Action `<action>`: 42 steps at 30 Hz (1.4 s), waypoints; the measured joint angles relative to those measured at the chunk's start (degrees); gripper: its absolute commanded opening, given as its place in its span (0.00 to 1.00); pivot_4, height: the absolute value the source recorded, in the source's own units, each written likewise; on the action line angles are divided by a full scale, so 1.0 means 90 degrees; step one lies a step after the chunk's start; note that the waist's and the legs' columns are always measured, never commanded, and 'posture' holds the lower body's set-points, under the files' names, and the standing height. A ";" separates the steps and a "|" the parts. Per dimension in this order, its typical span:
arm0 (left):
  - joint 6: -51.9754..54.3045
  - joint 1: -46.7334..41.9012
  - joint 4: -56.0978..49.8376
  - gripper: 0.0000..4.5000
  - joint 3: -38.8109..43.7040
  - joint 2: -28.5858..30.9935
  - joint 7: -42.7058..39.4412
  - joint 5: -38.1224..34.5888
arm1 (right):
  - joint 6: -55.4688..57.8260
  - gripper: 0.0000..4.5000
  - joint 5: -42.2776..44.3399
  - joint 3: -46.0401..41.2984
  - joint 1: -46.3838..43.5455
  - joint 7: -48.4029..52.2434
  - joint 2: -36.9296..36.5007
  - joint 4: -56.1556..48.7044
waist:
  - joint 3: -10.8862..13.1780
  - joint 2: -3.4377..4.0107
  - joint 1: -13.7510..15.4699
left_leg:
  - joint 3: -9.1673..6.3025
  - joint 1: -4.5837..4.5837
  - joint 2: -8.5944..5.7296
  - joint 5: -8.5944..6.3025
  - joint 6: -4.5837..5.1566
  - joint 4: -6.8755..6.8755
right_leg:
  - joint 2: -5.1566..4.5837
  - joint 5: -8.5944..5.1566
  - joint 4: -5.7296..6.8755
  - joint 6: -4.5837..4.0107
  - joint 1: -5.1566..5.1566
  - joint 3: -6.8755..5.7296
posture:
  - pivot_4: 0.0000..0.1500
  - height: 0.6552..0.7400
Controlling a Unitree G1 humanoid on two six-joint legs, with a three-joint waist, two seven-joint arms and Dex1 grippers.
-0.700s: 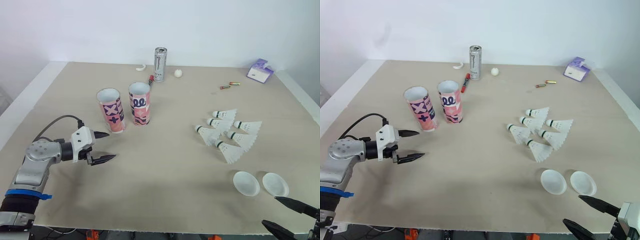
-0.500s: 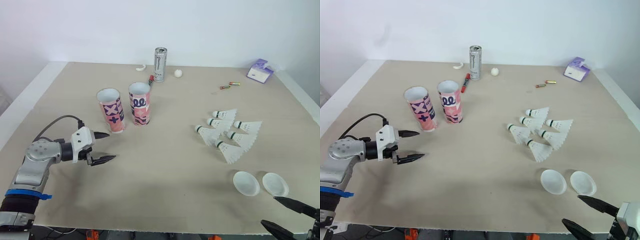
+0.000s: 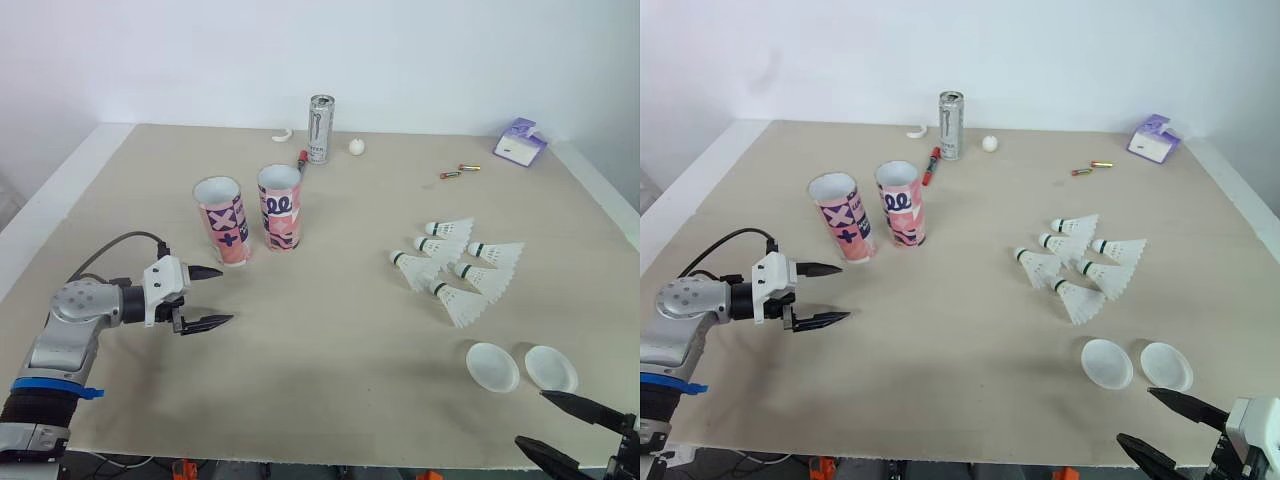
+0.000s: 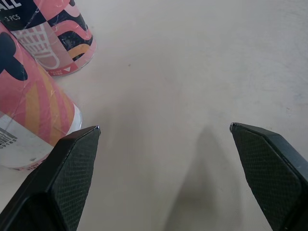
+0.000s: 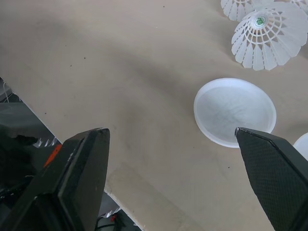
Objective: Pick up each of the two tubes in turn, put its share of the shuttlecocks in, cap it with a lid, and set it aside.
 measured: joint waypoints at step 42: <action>0.2474 0.1139 -0.2347 1.00 0.1032 -0.2474 0.5387 -0.0222 | 0.0583 0.99 -0.1410 0.5742 -0.8670 -0.1194 0.0573 0.2979 | 0.0012 -0.0047 0.0000 | -0.0004 0.0003 -0.0001 0.0009 0.0001 0.0024 | 0.0014 0.0070 0.0002 -0.0025 0.0017 -0.0042 | 1.00 1.00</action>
